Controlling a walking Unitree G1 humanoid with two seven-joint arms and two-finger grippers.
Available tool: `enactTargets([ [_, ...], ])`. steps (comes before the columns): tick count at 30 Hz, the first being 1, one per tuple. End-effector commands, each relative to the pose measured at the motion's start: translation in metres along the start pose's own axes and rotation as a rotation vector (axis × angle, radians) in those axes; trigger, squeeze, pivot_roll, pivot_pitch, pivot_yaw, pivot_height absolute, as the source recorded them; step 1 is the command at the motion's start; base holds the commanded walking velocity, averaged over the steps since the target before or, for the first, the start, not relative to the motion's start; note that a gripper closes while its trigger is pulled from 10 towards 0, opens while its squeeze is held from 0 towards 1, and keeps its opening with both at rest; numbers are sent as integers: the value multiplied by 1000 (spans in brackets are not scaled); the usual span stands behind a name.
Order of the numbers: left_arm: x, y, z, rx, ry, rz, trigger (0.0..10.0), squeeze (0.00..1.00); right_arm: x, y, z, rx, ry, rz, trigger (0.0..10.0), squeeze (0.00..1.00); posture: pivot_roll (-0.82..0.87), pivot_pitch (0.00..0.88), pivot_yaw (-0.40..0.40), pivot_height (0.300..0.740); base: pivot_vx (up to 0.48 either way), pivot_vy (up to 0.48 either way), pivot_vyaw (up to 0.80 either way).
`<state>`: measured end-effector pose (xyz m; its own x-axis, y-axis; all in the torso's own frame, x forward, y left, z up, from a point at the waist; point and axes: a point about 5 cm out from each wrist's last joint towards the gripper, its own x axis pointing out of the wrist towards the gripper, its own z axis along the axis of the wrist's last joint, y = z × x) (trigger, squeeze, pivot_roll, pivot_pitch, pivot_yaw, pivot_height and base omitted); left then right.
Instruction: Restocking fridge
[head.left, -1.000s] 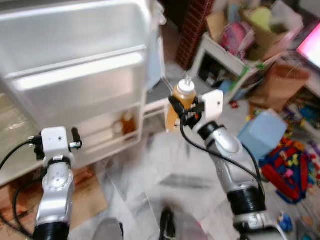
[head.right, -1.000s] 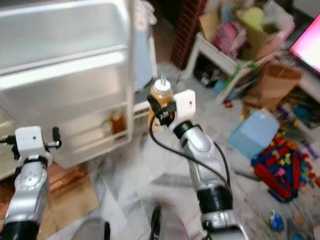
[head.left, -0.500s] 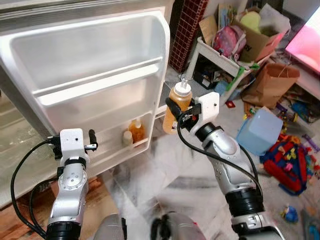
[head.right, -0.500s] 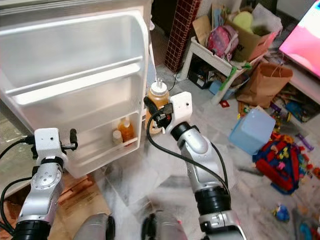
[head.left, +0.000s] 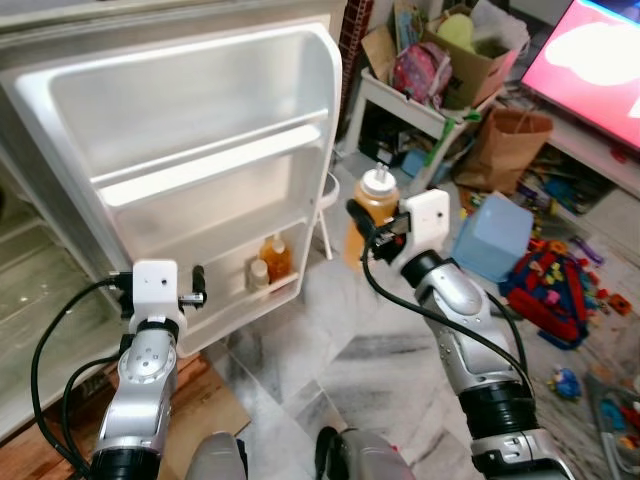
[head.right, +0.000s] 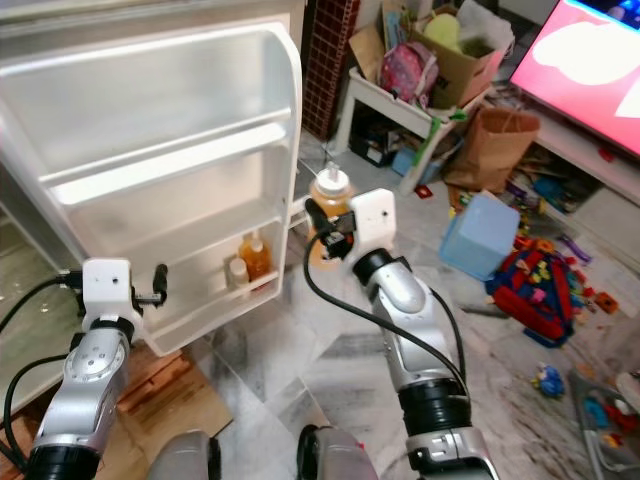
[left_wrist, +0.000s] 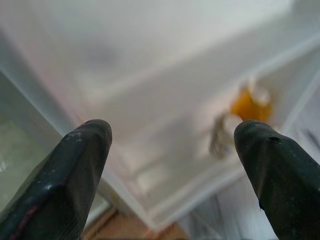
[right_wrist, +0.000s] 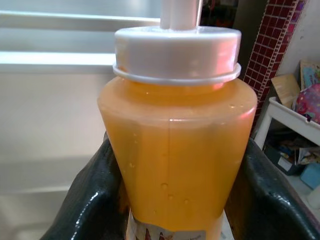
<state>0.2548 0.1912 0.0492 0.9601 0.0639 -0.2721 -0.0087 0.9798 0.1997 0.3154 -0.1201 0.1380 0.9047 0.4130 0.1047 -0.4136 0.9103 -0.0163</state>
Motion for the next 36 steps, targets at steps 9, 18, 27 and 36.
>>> enactTargets([
  [9,-39,-1,8,79,-65,-63,10000,0,0,-4,0,-2,-3,-20,10000,0,95,156,-87,740,0,0,0],
  [18,-51,46,5,-62,-51,370,10000,0,6,5,4,-12,-25,37,10000,0,112,163,-102,740,0,0,551],
  [27,-42,51,7,-80,-58,384,10000,0,11,5,9,-13,-44,72,10000,0,107,160,-98,740,0,0,800],
  [36,-38,54,9,-90,-78,376,10000,0,13,9,11,8,-61,95,10000,0,107,157,-104,740,0,0,800],
])
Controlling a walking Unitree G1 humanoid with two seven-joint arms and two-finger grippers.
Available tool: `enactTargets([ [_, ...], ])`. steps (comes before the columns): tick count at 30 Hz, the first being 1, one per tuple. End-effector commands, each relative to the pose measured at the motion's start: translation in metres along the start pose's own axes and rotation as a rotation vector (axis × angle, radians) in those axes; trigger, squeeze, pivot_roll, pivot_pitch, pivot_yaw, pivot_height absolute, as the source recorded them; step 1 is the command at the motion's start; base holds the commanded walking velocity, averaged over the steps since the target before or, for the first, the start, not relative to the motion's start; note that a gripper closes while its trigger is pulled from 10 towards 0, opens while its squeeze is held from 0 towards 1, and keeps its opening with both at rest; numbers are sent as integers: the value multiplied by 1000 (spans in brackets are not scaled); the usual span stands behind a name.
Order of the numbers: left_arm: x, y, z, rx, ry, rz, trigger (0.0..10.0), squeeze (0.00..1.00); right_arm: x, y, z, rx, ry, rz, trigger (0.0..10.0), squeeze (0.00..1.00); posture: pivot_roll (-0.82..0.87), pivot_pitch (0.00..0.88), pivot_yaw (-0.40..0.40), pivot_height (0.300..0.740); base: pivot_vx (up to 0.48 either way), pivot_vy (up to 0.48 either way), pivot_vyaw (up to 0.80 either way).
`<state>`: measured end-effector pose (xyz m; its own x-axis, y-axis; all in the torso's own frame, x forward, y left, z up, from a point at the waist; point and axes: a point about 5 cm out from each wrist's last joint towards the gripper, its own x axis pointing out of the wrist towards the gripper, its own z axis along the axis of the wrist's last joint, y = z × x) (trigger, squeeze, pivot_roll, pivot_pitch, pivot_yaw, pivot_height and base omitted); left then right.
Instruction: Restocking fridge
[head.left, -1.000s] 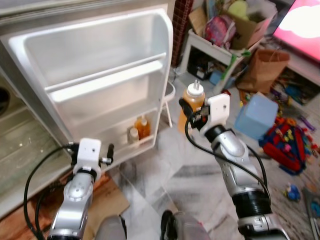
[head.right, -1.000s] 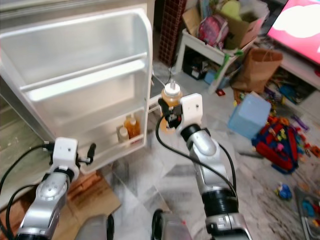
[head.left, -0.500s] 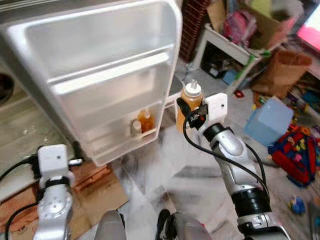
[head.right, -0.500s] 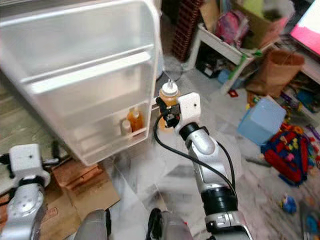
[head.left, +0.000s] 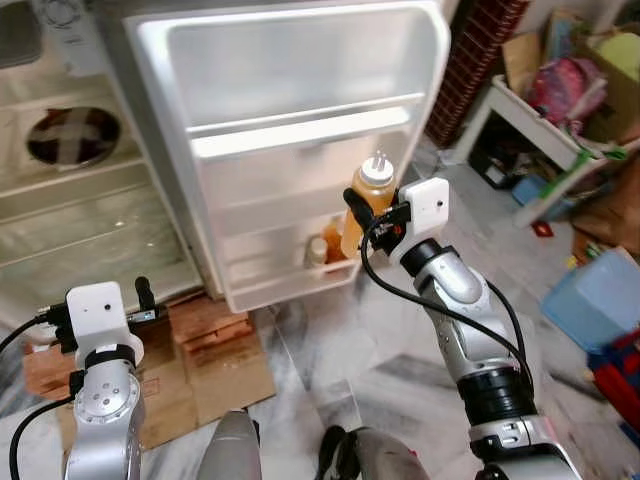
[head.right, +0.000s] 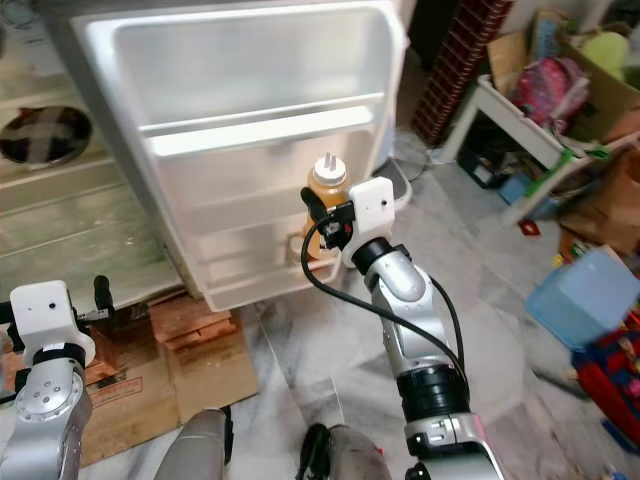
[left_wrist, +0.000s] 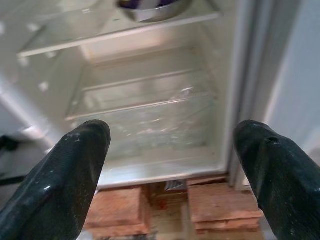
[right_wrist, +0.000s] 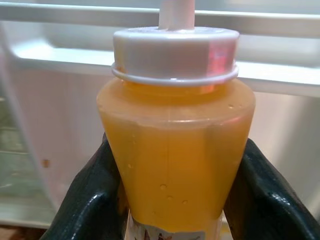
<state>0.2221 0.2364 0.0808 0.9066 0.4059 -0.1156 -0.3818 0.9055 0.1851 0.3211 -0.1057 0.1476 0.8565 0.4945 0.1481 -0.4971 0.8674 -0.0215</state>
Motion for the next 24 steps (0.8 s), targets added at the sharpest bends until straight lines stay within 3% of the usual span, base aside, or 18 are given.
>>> enactTargets([
  [1,0,3,-3,1,7,4,10000,0,1,-1,3,7,-18,4,10000,0,107,157,-104,740,0,0,613],
  [16,3,-2,-5,-4,9,-15,10000,0,-2,-1,4,22,-27,16,10000,0,96,160,-100,740,410,0,0],
  [24,3,-5,-5,-16,5,-15,10000,0,-2,0,3,36,-25,22,10000,0,97,159,-100,740,0,0,0],
])
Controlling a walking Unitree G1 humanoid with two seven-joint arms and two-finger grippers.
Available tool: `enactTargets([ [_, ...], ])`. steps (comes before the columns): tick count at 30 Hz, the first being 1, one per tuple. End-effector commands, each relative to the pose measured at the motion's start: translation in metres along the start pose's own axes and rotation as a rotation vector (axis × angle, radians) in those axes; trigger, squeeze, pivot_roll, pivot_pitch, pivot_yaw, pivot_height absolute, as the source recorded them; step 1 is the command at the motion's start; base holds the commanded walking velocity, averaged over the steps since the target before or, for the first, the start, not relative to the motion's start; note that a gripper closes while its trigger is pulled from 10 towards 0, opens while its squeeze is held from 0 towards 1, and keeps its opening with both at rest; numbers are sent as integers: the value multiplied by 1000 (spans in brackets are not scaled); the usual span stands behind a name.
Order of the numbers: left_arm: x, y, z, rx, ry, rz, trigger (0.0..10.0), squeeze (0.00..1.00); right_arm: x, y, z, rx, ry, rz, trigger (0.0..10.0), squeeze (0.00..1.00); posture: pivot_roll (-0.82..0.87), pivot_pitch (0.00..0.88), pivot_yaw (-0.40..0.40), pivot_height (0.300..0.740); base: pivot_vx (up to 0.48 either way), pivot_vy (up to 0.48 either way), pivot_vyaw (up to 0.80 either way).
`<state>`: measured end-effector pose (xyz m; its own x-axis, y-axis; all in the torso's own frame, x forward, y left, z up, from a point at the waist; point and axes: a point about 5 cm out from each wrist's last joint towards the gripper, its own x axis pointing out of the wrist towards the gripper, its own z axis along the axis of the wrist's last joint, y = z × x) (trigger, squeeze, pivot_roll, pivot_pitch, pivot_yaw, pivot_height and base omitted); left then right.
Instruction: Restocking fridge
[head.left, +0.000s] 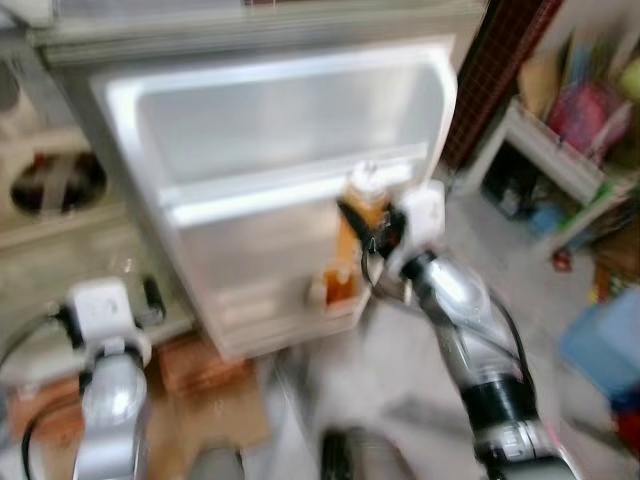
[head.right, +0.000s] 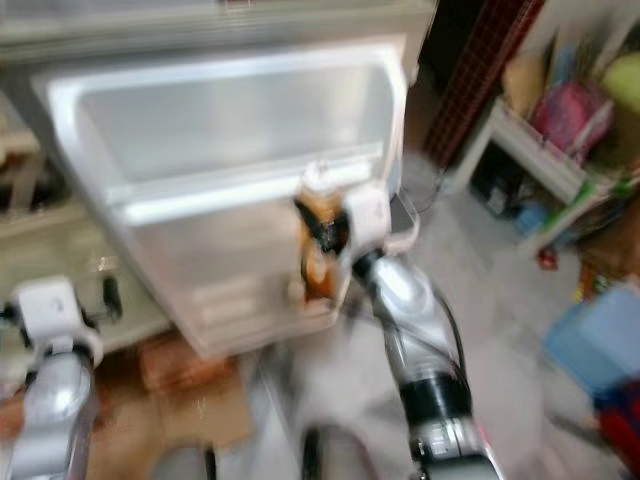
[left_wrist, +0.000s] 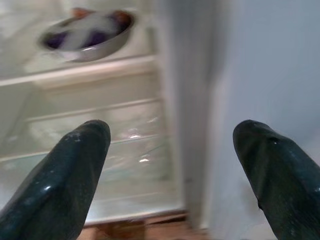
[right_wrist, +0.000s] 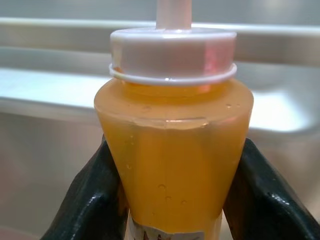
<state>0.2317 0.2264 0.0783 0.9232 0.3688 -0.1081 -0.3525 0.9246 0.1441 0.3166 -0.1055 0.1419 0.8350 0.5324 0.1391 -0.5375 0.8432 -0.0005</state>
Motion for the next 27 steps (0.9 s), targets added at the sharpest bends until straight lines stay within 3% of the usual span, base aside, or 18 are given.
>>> enactTargets([
  [1,-2,8,-5,21,19,25,10000,0,2,-2,7,10,-32,-17,10000,0,97,159,-100,740,0,0,0],
  [6,-2,9,-6,23,24,33,10000,0,0,2,3,44,-7,33,10000,0,97,159,-100,740,0,0,0],
  [9,-3,9,-7,42,29,37,10000,0,-3,9,-2,126,29,111,10000,0,99,163,-99,740,0,0,0],
  [13,-3,10,-10,33,53,34,10000,0,-2,12,-2,119,27,121,10000,0,104,168,-98,740,0,0,0],
  [27,-6,6,-9,36,48,20,10000,0,-5,11,-5,129,33,108,10000,0,103,177,-92,740,0,309,0],
])
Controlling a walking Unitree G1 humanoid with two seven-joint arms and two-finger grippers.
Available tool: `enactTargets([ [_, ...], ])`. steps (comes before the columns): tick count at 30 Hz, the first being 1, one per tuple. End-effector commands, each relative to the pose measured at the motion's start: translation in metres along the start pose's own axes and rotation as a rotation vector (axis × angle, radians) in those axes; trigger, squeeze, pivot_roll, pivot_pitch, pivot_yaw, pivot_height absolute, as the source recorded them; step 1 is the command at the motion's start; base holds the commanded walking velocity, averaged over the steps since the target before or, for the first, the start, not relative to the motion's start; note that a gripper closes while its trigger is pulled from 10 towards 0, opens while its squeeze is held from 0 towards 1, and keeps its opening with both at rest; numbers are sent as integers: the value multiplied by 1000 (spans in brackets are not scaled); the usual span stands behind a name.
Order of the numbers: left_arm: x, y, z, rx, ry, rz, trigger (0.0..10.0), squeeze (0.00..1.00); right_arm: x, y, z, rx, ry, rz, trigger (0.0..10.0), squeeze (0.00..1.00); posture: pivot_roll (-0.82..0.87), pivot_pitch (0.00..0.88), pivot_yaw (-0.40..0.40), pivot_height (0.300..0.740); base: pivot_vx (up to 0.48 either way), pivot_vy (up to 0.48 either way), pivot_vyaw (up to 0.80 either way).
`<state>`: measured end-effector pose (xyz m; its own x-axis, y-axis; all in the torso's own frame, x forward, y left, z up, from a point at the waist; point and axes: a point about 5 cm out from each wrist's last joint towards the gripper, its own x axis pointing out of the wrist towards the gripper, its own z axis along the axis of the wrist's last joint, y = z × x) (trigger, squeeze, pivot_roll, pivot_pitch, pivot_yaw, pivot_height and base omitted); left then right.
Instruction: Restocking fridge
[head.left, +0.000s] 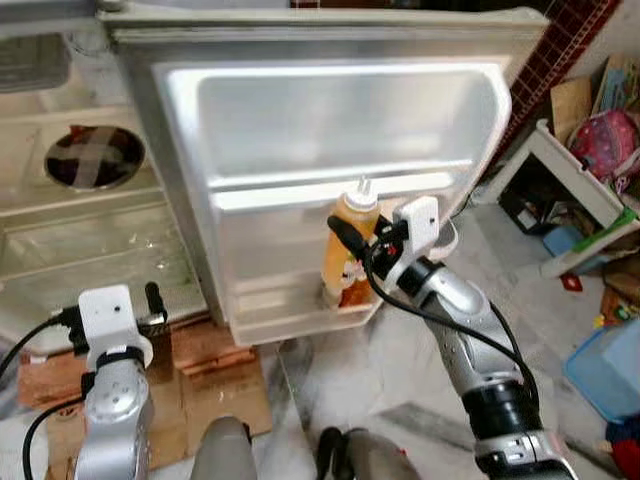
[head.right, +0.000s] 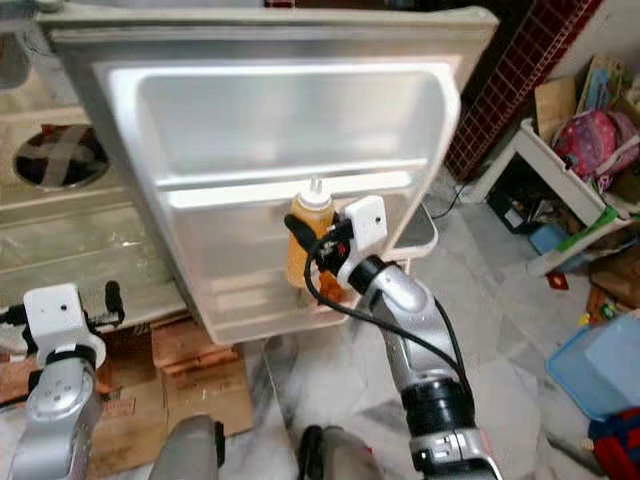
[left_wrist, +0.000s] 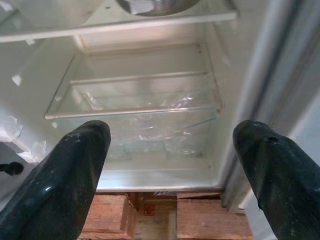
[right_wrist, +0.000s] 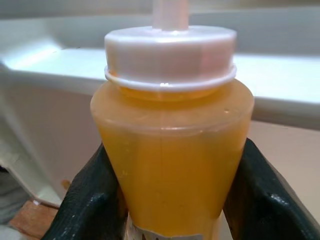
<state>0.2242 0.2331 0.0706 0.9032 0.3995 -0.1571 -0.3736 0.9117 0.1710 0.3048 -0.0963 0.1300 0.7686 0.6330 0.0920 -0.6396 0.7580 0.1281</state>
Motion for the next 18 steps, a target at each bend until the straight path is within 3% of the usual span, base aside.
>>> enactTargets([
  [1,-2,-1,1,20,-9,-10,10000,0,1,-2,6,-16,-20,-15,10000,0,105,178,-90,740,0,0,0],
  [16,-7,4,-1,44,2,-8,10000,0,3,-3,3,10,-26,-67,10000,0,118,197,-83,740,0,0,0],
  [18,-7,4,-1,47,5,-11,10000,0,3,0,1,15,-24,-63,10000,0,119,203,-81,725,0,0,0],
])
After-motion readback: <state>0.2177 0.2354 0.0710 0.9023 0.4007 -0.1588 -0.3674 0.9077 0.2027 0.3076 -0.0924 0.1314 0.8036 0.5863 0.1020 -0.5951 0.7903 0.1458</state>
